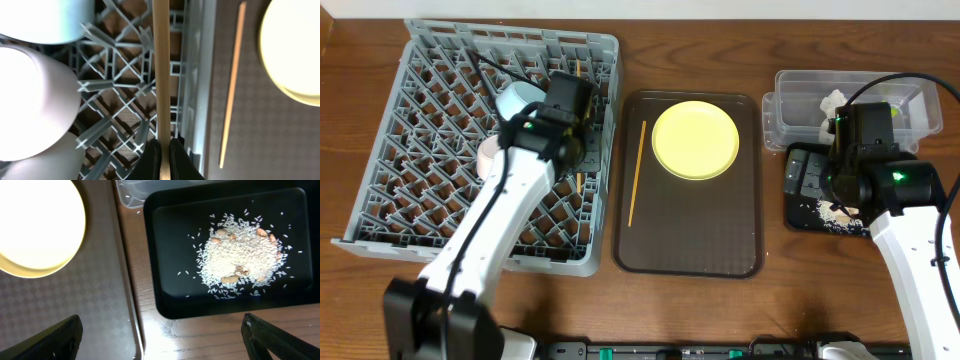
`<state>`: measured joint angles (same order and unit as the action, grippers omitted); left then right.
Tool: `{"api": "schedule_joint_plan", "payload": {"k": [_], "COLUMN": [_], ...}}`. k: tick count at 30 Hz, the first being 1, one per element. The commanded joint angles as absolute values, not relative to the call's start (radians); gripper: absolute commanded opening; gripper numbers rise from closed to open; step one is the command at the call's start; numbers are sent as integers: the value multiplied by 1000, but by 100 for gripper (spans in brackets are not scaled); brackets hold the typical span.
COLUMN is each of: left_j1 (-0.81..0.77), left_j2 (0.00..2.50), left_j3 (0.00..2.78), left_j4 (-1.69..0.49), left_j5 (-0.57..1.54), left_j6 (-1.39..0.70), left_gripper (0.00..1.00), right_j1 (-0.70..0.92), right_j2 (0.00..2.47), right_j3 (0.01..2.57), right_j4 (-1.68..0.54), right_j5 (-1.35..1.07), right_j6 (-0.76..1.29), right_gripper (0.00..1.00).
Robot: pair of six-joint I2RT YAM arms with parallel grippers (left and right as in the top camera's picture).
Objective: Sort waste into correct bins and load items into the dishwasher
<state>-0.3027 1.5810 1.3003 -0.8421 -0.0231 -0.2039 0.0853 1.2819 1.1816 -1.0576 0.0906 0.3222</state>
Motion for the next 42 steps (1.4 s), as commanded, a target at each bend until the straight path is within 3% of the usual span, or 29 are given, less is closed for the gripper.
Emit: {"api": "schedule_joint_plan", "payload": {"k": [1,7,12,14,22,27,33,42], "left_j1": [-302,-302,-302,-302,-305,-346,-477,-484], "left_j2": [1676,1734,1734,1732,1626,1596,1708,1905], "left_j3": [1313,1313,1313,1313,1314,1313,1313,1313], "left_j4": [-846,-826,-829,-829,-821,-766,-667,-539], "left_j5": [-12,52,52,52,72,280,35,44], "left_j6": [-183,-178,-176,-175,-176,-176,-176,-177], "left_gripper": [6,6,28,32,31,33,39,41], "right_j1": [80,80,80,80,80,80,80,80], "right_j2": [1283,1283,1283,1283,1283,1283,1283,1283], "right_j3": [1183,1183,1183,1183,1183,1183,1183,1183], "right_j4": [-1058,-1056,-1056,-1056,-1056,-1056,-1058,-1058], "right_j5": [78,77,78,78,78,78,76,76], "right_j6": [317,317,317,317,317,317,317,317], "right_gripper": [99,99,99,99,99,99,99,99]}}
